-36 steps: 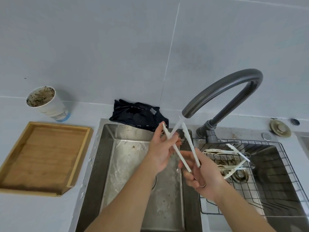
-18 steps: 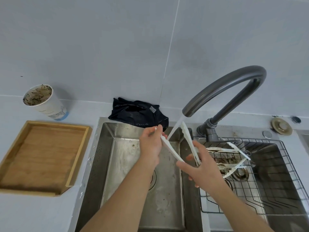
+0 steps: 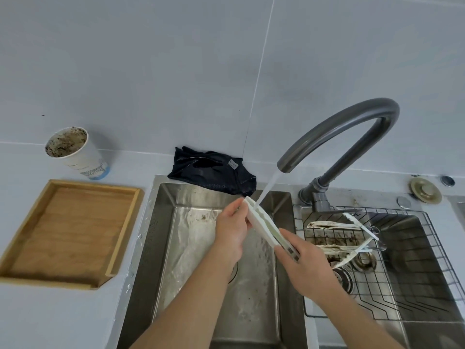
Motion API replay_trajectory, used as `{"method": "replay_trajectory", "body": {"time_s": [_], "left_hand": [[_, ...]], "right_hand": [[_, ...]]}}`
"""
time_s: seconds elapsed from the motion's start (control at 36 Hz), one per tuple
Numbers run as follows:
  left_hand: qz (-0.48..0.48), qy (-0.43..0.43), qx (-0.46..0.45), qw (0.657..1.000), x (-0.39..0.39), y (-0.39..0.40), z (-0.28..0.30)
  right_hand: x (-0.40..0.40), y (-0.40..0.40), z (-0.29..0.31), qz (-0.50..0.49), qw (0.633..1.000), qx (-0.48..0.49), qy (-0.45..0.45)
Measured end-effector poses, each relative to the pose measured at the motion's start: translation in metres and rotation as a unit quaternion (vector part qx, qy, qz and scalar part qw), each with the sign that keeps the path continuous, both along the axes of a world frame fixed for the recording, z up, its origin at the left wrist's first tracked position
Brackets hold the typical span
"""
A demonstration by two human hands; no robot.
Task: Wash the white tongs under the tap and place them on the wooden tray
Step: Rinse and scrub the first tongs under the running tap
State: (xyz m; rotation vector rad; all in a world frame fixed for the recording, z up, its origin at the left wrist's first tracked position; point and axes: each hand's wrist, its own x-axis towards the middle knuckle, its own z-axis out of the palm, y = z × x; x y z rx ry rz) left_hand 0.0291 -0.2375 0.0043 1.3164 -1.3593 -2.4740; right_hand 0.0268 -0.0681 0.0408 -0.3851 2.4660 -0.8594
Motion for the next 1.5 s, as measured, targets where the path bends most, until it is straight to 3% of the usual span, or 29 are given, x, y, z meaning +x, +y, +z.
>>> {"method": "replay_trajectory", "body": {"time_s": [0.22,0.36,0.72,1.17,1.5], "left_hand": [[-0.001,0.013,0.086,0.996,0.007,0.0,0.003],[-0.008,0.024,0.086,0.996,0.006,-0.003,0.001],[-0.022,-0.034,0.096,0.995,0.022,0.005,-0.006],[-0.056,-0.062,0.031,0.996,0.092,0.004,0.009],[-0.051,-0.043,0.035,0.997,0.145,0.002,0.017]], "right_hand": [[0.002,0.001,-0.002,0.001,0.997,-0.057,-0.057],[0.002,-0.004,0.004,-0.017,0.99,-0.094,-0.101],[0.007,0.0,0.011,-0.049,0.977,-0.052,-0.203],[0.043,-0.002,0.022,-0.029,0.984,-0.025,-0.172],[0.075,-0.015,0.006,-0.007,0.984,0.016,-0.175]]}}
